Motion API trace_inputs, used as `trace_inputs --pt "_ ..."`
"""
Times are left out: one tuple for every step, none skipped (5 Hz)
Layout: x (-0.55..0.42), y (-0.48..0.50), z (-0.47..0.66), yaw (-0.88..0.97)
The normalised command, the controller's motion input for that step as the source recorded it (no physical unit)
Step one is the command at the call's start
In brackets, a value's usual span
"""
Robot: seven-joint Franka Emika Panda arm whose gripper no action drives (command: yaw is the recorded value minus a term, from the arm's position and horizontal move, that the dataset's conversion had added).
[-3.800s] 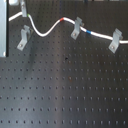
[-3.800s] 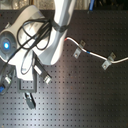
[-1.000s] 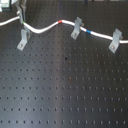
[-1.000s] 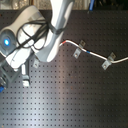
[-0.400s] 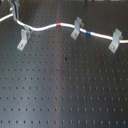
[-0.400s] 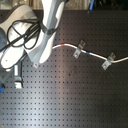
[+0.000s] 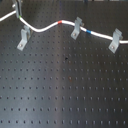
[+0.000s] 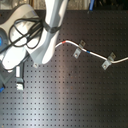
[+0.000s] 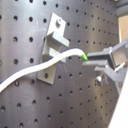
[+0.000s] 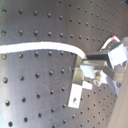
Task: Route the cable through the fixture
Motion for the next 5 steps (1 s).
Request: trace_inputs --pt "0.429 -0.321 -0.21 0.20" --pt "0.605 -0.009 0.02 0.25" --pt "0.096 0.343 0.32 0.26" --pt "-0.199 0.579 0.37 0.28" --pt "-0.053 0.439 0.18 0.09"
